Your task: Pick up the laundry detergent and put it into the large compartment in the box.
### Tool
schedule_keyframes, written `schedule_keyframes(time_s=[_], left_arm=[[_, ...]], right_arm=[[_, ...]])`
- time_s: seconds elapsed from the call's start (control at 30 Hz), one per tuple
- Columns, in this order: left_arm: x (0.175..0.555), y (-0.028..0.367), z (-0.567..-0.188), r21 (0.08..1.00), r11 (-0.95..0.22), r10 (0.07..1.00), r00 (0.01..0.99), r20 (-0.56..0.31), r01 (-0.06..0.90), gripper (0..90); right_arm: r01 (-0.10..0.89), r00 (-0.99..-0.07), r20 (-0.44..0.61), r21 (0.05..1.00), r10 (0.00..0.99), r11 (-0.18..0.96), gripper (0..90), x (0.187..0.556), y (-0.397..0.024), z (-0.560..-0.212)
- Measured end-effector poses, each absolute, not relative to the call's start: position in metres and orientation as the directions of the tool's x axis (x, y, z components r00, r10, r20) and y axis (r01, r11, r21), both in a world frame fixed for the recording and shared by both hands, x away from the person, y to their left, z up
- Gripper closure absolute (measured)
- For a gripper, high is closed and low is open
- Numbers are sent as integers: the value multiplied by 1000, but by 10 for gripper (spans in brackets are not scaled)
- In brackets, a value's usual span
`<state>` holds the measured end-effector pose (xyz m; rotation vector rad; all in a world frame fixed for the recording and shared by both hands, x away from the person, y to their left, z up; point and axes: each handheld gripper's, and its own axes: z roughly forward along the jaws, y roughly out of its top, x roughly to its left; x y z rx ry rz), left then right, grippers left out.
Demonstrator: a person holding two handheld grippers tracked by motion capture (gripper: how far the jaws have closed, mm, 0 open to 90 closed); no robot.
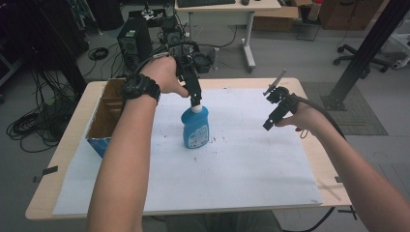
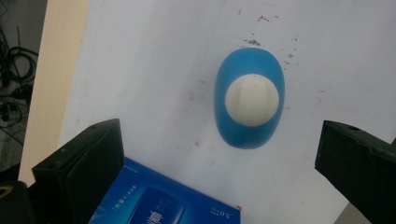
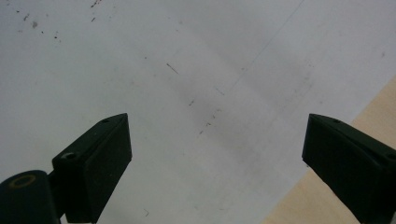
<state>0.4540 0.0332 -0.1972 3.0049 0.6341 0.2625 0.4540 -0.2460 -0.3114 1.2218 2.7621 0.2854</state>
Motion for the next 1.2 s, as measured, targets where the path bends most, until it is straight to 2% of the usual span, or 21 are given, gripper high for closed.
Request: schedule_keyframes(time_s=[1.2], left_arm=[[455,25,-219,82,-918,395,912,111,388,18]], right_arm=[[718,-674,-25,213,738,663,80,453,-243,-313]])
